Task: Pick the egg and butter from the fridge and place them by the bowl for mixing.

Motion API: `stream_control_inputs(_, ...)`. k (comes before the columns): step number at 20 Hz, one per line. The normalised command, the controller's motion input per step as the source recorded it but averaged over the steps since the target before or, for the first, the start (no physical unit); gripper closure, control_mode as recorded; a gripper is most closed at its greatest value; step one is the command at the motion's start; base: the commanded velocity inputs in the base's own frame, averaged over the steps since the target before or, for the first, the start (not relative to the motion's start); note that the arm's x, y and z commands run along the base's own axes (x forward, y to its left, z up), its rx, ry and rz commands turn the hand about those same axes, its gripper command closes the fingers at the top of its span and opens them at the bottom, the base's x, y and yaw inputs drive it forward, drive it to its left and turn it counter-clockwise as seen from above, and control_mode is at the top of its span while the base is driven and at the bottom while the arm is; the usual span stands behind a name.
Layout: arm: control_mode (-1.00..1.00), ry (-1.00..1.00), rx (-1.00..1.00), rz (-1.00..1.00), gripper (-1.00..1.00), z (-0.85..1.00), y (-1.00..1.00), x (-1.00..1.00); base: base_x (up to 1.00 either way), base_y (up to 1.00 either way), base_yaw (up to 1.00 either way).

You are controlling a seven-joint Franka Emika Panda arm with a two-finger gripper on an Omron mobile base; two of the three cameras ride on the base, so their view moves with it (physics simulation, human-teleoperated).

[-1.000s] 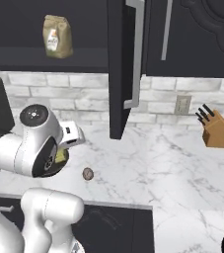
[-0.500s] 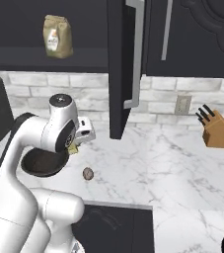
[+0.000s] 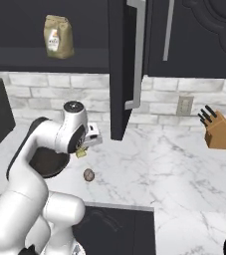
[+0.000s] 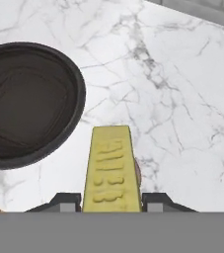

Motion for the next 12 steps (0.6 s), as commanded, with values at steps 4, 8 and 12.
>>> stream_control_inputs(4, -1.0, -0.13, 0.0, 0.0, 1.0, -0.36, 0.0, 0.26, 0.0, 0.0, 0.0)
stream_control_inputs(8, -1.0, -0.05, 0.0, 0.0, 1.0, -0.3, 0.0, 0.45, 0.0, 0.0, 0.0)
stream_control_inputs(12, -1.0, 0.0, 0.0, 0.0, 1.0, -0.35, 0.0, 0.58, 0.0, 0.0, 0.0)
